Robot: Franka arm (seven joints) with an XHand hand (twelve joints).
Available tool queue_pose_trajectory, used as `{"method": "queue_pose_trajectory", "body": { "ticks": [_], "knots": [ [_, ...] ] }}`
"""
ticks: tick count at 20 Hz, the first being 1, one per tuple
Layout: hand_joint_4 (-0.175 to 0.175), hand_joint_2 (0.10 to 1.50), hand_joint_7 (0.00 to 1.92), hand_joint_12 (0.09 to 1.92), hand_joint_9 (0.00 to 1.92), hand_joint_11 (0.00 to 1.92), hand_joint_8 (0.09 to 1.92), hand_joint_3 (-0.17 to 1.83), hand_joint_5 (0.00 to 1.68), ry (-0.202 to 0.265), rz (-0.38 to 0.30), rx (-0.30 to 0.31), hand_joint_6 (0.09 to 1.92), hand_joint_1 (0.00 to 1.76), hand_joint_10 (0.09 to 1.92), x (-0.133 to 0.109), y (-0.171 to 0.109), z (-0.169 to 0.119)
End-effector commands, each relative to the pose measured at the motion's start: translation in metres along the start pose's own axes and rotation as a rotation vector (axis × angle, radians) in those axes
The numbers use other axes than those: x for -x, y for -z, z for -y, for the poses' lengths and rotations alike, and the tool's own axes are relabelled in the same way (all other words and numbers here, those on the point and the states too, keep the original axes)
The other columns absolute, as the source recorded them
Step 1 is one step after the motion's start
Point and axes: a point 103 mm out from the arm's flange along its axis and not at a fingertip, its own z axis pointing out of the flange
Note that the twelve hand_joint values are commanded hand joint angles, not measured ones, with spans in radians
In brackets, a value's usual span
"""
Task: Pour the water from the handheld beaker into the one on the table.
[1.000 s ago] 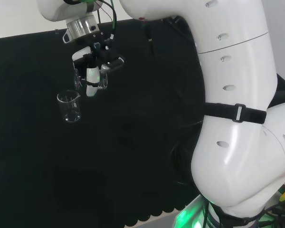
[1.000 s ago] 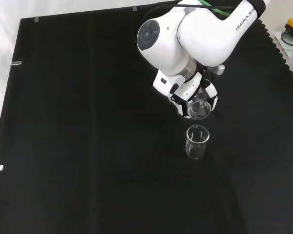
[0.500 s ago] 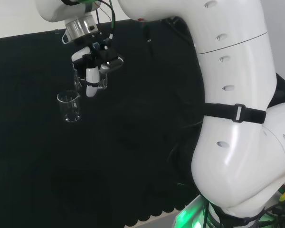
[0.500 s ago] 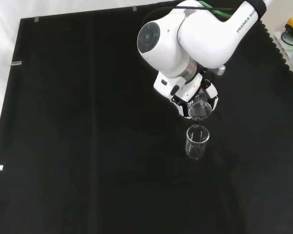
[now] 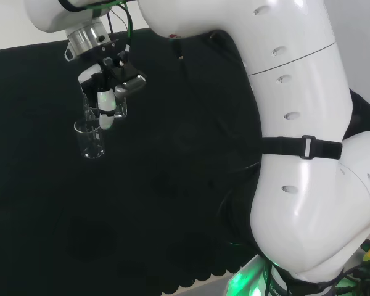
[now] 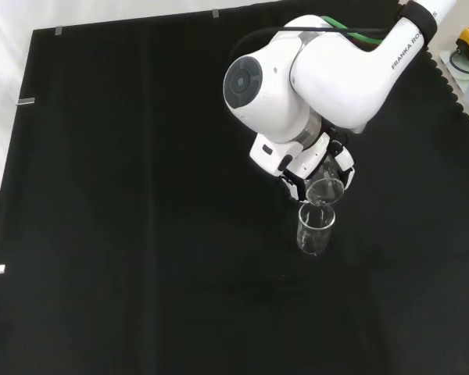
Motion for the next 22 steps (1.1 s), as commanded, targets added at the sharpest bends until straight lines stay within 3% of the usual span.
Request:
{"method": "queue_pose_trajectory", "body": {
  "ticks": [1, 7, 11, 12, 22],
  "knots": [
    [-0.175, 0.42, 1.7, 0.7, 1.53, 1.32, 0.09, 0.92, 1.34, 0.008, -0.006, 0.0, 0.46, 1.46, 0.52, 0.018, -0.006, 0.01],
    [-0.175, 0.42, 1.7, 0.7, 1.53, 1.32, 0.09, 0.92, 1.34, -0.001, 0.01, -0.007, 0.46, 1.46, 0.52, 0.018, -0.006, 0.01],
    [-0.175, 0.42, 1.7, 0.69, 1.53, 1.33, 0.09, 0.92, 1.34, -0.014, 0.026, -0.023, 0.46, 1.46, 0.52, 0.005, 0.0, 0.002],
    [-0.175, 0.42, 1.7, 0.69, 1.53, 1.33, 0.09, 0.92, 1.34, -0.009, 0.013, -0.013, 0.46, 1.46, 0.52, 0.018, -0.004, 0.009],
    [-0.175, 0.42, 1.7, 0.69, 1.53, 1.33, 0.09, 0.91, 1.34, -0.016, 0.023, -0.026, 0.45, 1.46, 0.51, 0.02, -0.004, 0.01]
  ]
}}
